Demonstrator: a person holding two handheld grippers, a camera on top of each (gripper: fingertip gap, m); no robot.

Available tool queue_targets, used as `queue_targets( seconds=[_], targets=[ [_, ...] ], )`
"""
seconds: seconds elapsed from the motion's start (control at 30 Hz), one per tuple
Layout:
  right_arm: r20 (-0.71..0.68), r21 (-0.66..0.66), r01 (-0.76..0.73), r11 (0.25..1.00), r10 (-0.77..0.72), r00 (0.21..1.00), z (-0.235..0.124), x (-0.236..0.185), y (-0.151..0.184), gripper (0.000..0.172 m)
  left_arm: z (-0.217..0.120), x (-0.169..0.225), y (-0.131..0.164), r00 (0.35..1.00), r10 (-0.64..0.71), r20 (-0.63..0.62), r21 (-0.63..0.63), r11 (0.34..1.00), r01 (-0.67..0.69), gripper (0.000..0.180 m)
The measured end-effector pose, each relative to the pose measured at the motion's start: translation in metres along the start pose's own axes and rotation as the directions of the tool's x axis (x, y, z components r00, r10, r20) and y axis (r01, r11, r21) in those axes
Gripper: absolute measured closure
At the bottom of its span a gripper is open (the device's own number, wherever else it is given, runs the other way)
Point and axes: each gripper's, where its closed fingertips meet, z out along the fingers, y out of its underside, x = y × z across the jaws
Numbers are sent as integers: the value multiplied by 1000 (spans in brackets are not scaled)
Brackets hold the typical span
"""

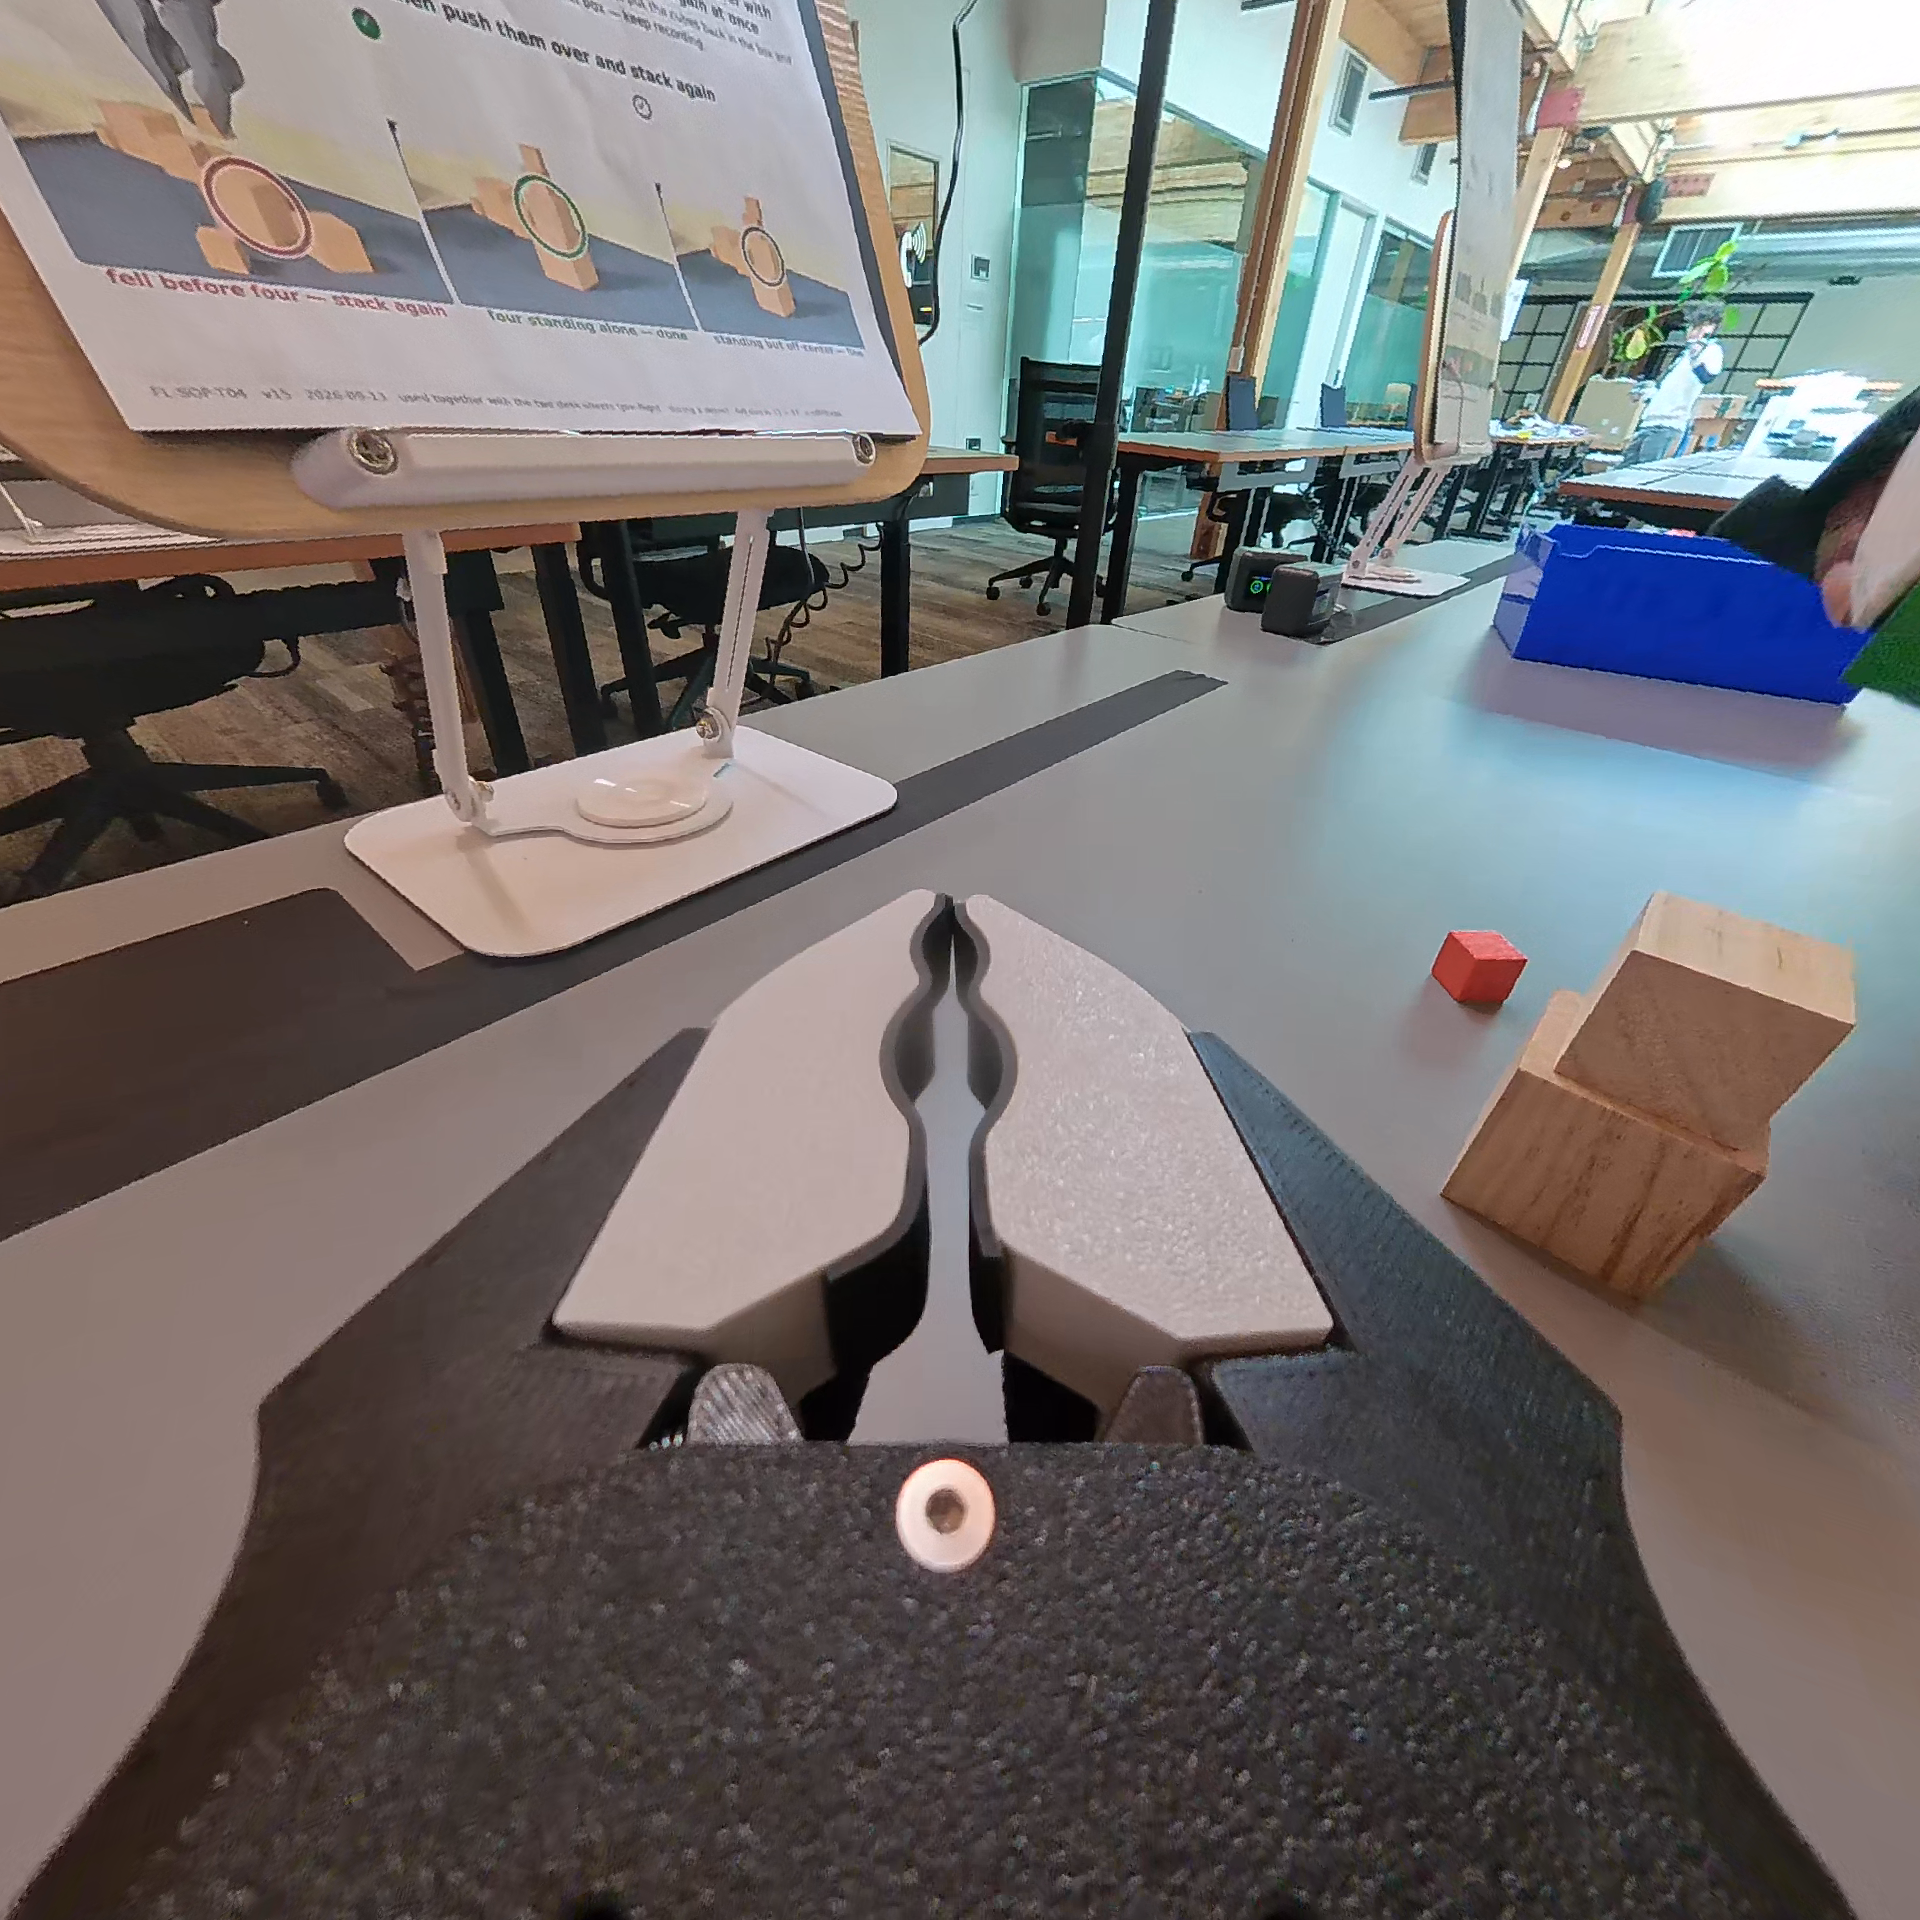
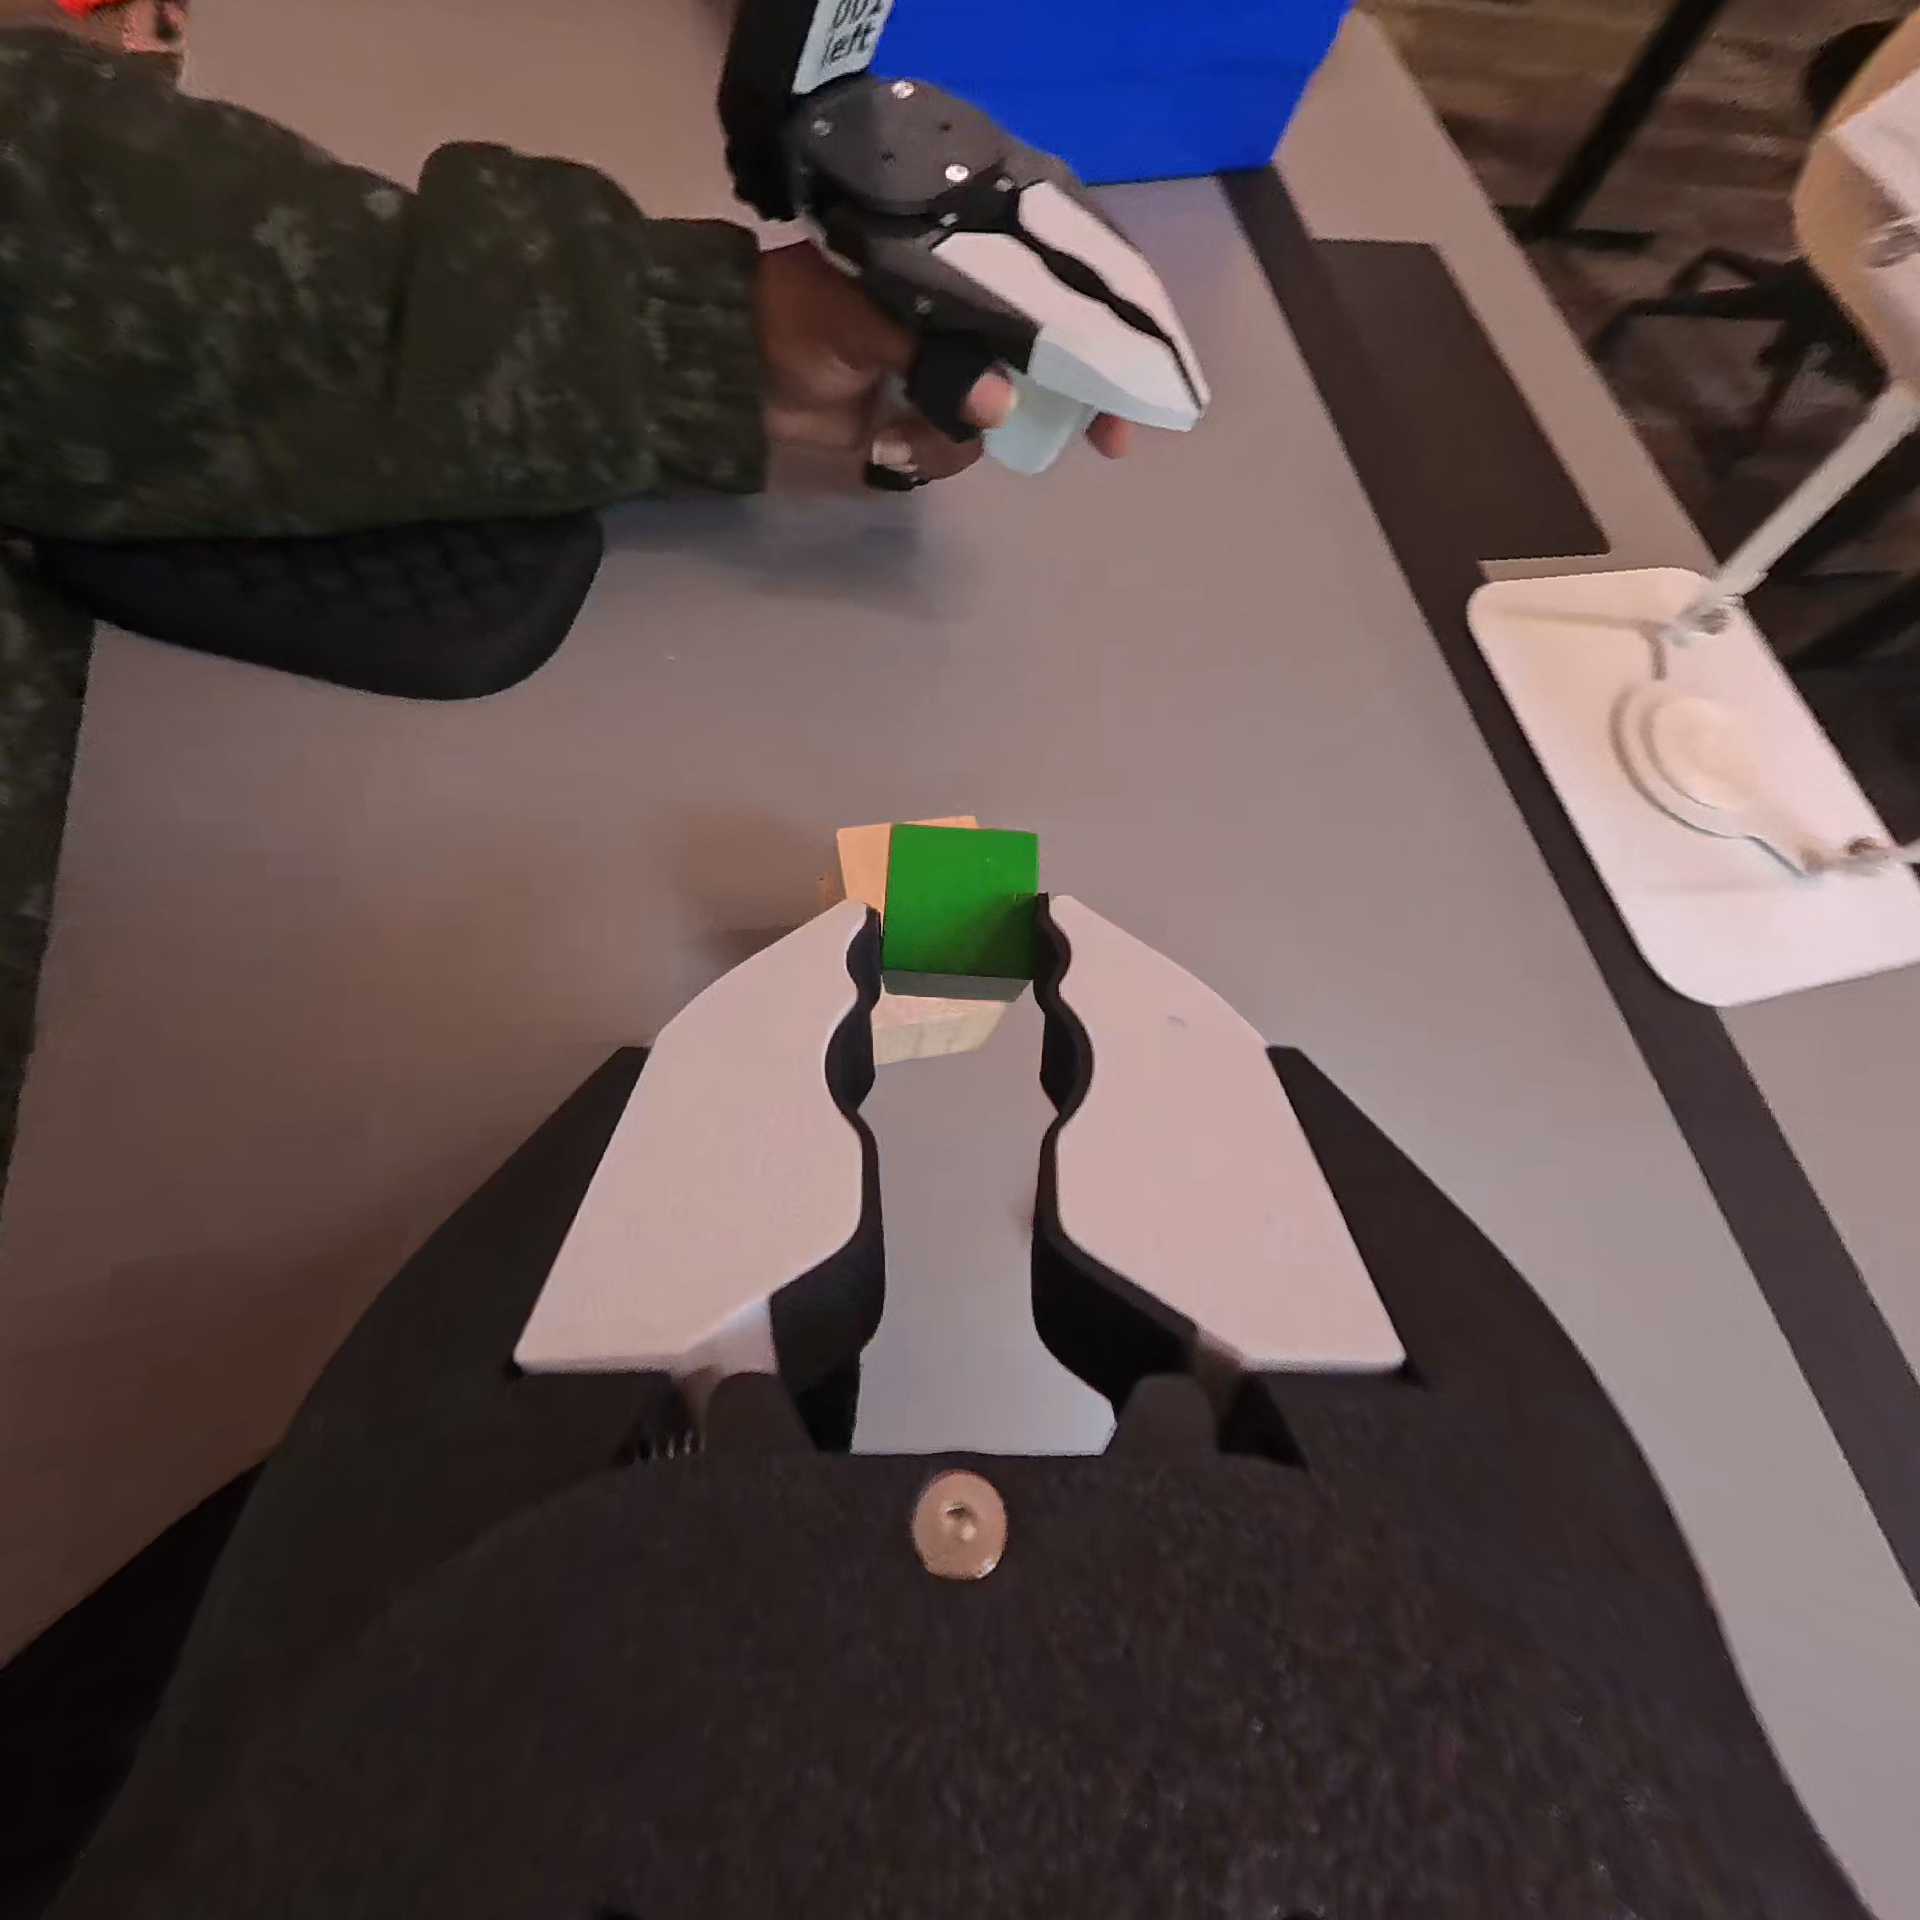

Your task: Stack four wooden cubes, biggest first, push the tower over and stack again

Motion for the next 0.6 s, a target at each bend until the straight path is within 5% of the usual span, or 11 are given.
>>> queue_targets(
  seconds=[0.3,0.6],
  targets=[
    [187,-76,24,997,-10,982,46,-9,16,144,0,0,1,1000,3,-3,-4,1000,-3,180],
    [230,-90,76,993,-54,972,54,-11,17,144,1,-1,2,1000,4,-4,-9,1000,-4,180]
  ],
)
